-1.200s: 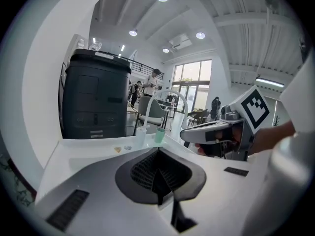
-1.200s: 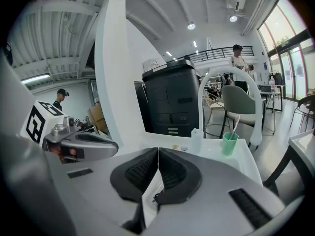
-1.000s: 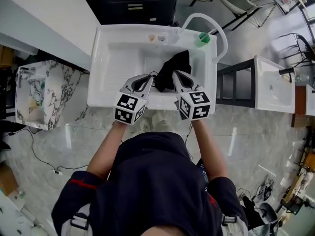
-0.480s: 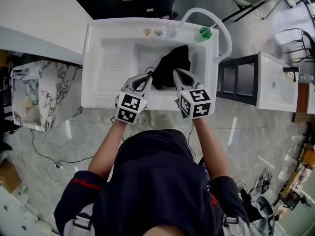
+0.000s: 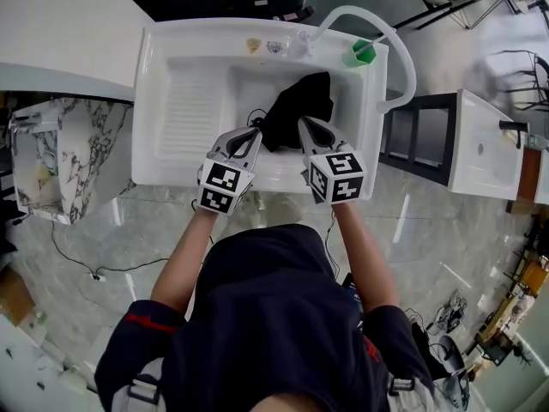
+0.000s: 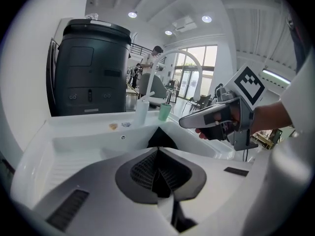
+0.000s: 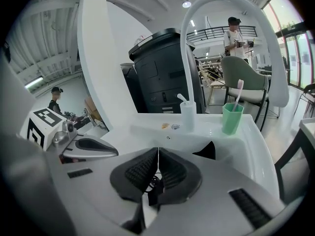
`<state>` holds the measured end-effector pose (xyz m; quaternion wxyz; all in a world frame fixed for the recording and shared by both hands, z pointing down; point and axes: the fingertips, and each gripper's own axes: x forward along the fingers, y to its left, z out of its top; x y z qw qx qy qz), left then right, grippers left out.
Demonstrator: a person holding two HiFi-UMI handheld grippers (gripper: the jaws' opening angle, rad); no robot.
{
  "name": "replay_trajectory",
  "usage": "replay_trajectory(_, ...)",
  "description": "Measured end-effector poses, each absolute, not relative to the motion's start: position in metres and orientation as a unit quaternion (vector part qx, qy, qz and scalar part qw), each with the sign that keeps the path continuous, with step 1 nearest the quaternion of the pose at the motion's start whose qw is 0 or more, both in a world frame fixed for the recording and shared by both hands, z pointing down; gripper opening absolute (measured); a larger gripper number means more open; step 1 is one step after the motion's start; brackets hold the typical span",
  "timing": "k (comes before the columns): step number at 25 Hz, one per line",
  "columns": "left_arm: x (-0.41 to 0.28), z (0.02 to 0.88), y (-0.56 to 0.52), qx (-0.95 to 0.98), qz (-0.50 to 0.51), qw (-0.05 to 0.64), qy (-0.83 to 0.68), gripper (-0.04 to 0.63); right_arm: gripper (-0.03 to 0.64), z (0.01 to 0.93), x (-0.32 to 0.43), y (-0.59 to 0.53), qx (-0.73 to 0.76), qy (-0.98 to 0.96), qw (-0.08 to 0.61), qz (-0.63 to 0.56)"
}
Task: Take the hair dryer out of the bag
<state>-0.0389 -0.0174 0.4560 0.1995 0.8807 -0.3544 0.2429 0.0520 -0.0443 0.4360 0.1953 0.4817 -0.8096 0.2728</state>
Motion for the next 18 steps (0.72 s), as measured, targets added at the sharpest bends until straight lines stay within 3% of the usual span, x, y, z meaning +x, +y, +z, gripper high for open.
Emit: replay_trajectory(18, -0.025, 0.501, -0.027, 0.872, 0.273, 0.228, -0.337, 0.015, 0.035, 0.497, 0.047, -0.049, 0.449, -0.796, 0.255, 0.315)
